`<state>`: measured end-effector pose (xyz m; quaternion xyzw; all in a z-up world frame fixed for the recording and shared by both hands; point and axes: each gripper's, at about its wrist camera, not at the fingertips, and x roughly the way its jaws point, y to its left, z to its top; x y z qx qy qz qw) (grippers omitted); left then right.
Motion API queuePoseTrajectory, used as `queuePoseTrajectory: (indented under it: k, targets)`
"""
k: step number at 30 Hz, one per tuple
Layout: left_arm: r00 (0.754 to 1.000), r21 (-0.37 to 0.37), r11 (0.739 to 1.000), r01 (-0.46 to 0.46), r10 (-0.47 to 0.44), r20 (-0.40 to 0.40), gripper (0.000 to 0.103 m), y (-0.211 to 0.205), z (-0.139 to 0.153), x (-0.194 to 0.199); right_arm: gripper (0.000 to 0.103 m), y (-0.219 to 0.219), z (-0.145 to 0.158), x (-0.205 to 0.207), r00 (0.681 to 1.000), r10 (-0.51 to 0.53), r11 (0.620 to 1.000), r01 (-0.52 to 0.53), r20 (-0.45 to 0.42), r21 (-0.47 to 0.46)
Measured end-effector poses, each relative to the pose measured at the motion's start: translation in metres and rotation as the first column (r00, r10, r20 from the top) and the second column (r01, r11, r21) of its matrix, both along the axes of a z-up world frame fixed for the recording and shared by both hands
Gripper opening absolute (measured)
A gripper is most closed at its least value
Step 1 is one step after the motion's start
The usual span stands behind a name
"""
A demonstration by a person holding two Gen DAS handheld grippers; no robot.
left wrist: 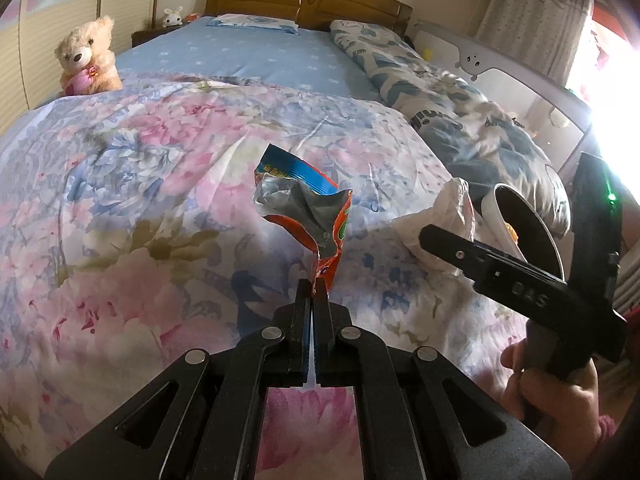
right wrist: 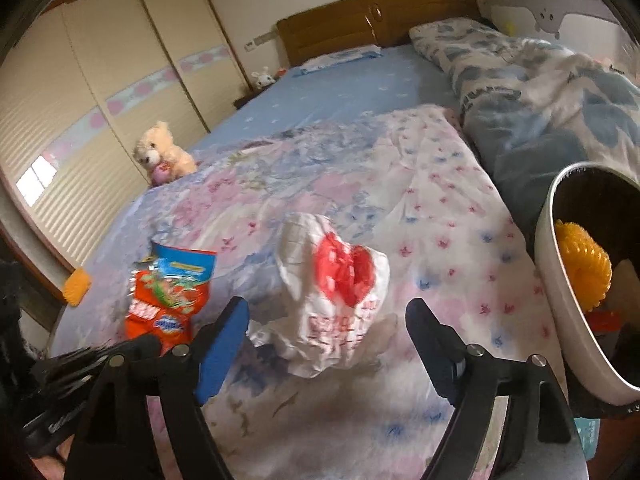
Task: Collect trash
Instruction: 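Carry the chip bag and white plastic bag toward the bin with both tools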
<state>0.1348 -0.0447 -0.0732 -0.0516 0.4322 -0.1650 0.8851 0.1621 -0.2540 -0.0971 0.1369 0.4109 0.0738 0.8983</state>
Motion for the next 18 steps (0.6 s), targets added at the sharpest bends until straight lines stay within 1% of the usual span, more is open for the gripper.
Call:
queuePoseTrajectory:
  k: [1,2,3,4,5,8,18]
  targets:
    - [1.0,0.001,1.0,0.0,0.0,0.0,0.001,0.0,0.0,0.0,0.066,0.0,-0.002,0.002,1.0,0.009,1.0,-0.009,-0.015,0.009]
    - [1.0,0.001,1.0,0.0,0.0,0.002,0.001,0.0,0.0,-0.001,0.051,0.0,-0.003,0.002,1.0,0.016,1.0,-0.016,-0.023,0.009]
    - [1.0,0.0,1.0,0.0,0.0,0.002,0.001,0.0,0.0,-0.001,0.042,0.001,-0.004,0.002,1.0,0.017,1.0,-0.017,-0.026,-0.001]
    - [1.0,0.001,1.0,0.0,0.0,0.005,0.001,0.0,0.0,-0.001,0.041,0.0,-0.004,0.0,1.0,0.015,1.0,-0.015,-0.023,-0.006]
    - [1.0,0.003,1.0,0.001,-0.001,0.008,0.001,-0.001,0.001,-0.002,0.038,0.0,-0.003,-0.003,1.0,0.015,1.0,-0.015,-0.016,-0.005]
    - [1.0,0.006,1.0,0.003,-0.003,0.014,0.001,-0.001,0.003,-0.004,0.035,0.0,0.001,-0.012,1.0,0.025,1.0,-0.025,0.003,0.005]
    - [0.999,0.033,0.999,0.033,-0.034,0.042,0.001,-0.014,0.013,-0.015,0.035,-0.002,0.022,-0.043,0.997,0.027,0.999,-0.029,0.07,0.028]
